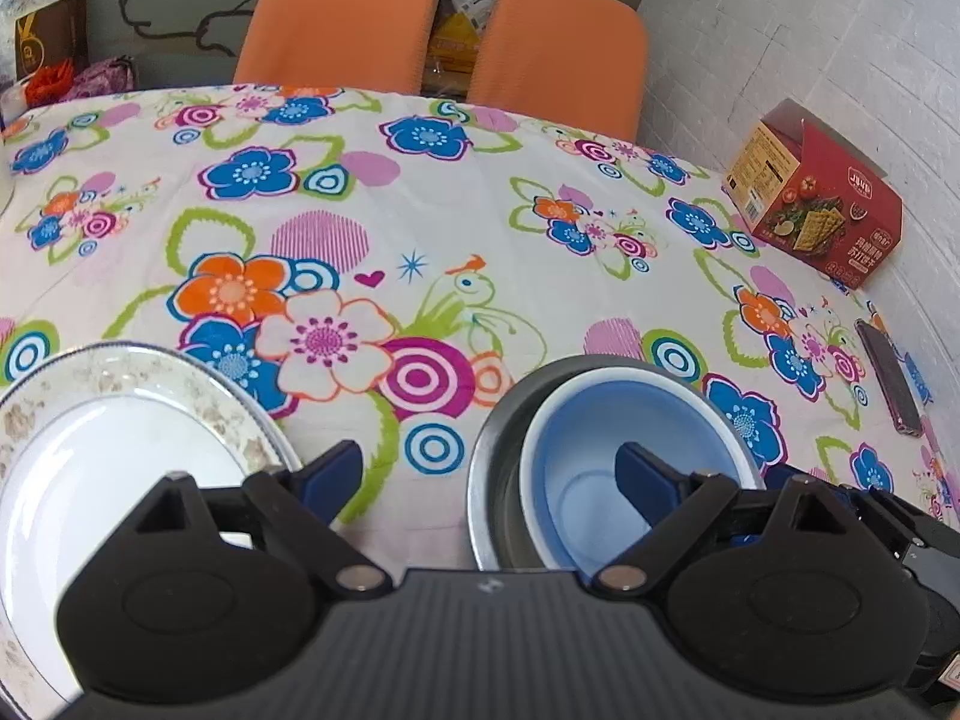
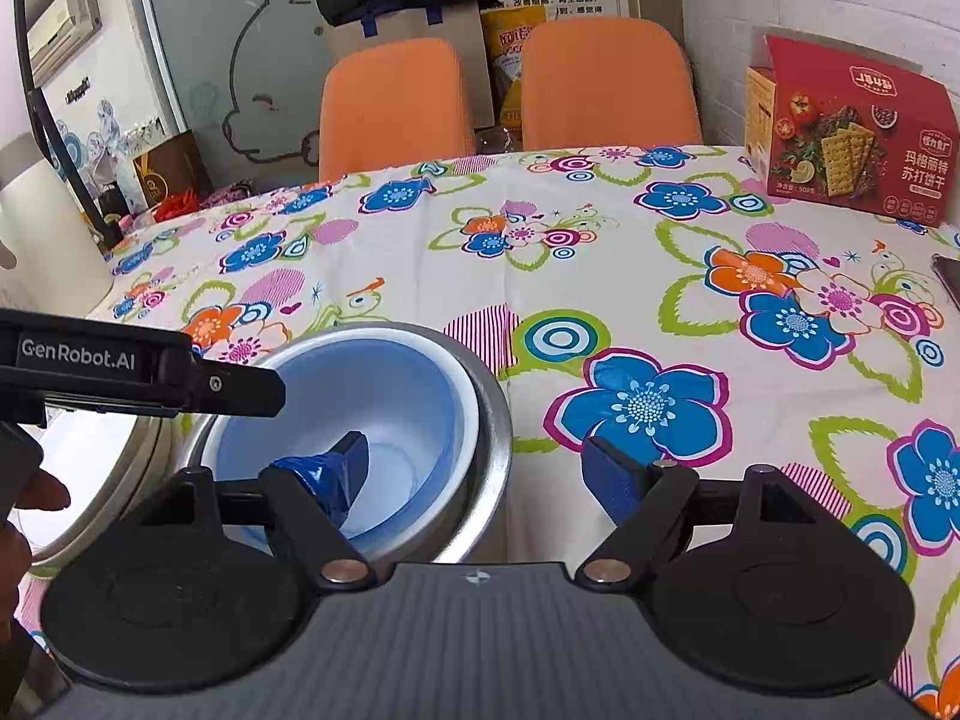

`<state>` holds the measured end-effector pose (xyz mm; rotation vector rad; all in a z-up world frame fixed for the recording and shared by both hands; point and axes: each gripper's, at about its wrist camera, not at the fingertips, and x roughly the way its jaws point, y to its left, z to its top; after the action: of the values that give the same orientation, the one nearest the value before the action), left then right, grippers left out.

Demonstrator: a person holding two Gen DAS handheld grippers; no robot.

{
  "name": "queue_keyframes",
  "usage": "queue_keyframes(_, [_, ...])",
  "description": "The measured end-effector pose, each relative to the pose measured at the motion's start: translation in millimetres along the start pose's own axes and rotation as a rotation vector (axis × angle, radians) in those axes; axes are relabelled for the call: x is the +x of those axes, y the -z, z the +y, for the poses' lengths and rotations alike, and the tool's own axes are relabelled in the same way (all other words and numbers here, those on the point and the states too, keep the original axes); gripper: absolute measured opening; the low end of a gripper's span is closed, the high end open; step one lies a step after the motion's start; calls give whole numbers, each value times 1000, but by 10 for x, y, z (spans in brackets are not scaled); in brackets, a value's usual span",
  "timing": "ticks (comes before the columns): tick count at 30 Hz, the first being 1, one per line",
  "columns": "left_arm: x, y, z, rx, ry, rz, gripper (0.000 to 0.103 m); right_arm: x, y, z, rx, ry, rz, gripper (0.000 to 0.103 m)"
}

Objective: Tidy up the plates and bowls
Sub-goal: 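Close the left gripper on the nested bowls' rims and lift them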

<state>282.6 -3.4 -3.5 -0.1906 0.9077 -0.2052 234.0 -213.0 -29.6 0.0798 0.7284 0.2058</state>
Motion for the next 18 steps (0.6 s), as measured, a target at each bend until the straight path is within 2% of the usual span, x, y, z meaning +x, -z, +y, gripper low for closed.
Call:
queue_keyframes(7, [163, 22, 0, 10, -7, 37, 92, 184, 35, 56, -15, -2, 66, 66])
queue_keyframes(15, [224, 83, -122, 79, -53, 28, 92, 230, 52, 142, -52, 35, 61, 69])
queue_keyframes(18, [275, 91, -169, 103, -31, 51, 92, 235, 50, 135, -52, 35, 58, 70])
